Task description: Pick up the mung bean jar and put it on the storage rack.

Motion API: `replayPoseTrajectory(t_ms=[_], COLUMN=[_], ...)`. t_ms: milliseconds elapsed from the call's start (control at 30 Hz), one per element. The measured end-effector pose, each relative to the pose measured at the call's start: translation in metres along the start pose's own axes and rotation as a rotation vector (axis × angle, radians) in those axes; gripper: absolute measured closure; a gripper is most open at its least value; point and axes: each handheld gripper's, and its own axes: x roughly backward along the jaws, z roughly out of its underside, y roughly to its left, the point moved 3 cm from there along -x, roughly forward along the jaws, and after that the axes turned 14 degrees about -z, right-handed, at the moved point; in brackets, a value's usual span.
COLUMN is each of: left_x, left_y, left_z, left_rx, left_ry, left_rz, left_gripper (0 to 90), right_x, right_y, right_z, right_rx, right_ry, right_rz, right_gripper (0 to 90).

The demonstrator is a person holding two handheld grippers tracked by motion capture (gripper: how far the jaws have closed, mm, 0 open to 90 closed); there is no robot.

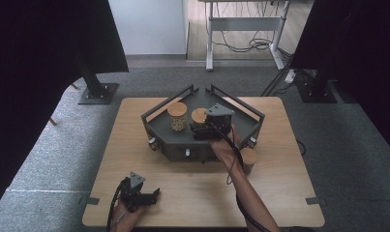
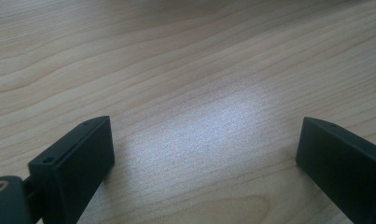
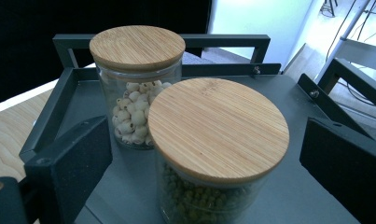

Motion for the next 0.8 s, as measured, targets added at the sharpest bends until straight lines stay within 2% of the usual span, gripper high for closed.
replayPoseTrajectory(t_ms=[800], left_x=[0.0], left_y=[0.0], left_z=[0.0], left_rx=[0.0], left_ry=[0.0], left_rz=[0.0], left_gripper=[4.0], right_x=[0.027], right_y=[0.016], right_z=[0.006], right_rx=[0.023], right_ry=[-0.021], right_rz=[-0.014], right_gripper=[2.7])
